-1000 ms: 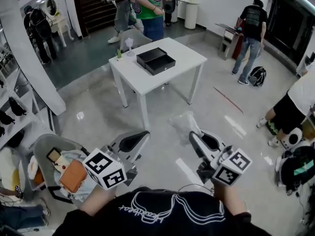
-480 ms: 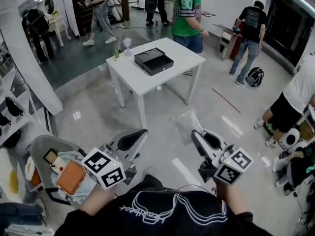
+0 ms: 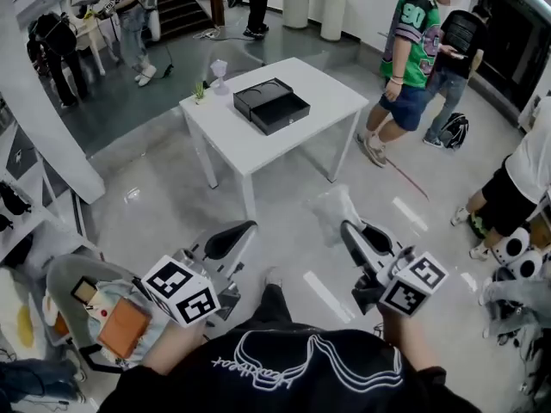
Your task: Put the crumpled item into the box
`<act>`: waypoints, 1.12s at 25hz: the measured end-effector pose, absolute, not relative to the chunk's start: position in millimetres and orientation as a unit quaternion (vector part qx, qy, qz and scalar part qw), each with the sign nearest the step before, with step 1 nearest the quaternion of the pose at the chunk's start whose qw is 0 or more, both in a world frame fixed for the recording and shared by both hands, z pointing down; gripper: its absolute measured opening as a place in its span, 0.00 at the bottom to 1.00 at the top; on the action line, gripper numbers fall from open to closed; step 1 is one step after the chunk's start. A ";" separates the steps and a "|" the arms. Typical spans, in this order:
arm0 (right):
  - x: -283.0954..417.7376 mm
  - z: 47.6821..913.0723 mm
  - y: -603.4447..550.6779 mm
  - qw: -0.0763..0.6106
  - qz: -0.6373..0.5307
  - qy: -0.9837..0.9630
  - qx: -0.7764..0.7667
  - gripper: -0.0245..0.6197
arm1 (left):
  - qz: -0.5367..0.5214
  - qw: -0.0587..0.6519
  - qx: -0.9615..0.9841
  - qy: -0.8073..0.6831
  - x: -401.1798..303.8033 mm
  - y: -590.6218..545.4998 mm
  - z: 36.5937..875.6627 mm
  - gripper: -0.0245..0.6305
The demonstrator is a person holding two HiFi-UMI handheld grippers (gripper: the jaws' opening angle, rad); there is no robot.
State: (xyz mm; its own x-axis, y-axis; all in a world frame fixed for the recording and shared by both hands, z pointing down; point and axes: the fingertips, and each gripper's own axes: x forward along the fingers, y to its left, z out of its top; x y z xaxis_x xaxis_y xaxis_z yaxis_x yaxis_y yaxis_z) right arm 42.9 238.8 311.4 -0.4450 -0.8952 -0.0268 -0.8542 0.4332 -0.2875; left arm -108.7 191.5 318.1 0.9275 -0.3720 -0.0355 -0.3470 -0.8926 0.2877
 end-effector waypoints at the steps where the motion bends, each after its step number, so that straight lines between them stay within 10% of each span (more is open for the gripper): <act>1: 47.8 314.4 224.2 0.087 -0.119 0.841 -0.520 0.12 | -0.043 0.142 0.972 -0.185 -103.7 176.6 321.2 0.05; 28: 155.2 373.1 -142.7 0.016 -0.196 0.822 -0.534 0.13 | 0.022 0.231 0.952 -0.202 12.8 -199.1 386.6 0.05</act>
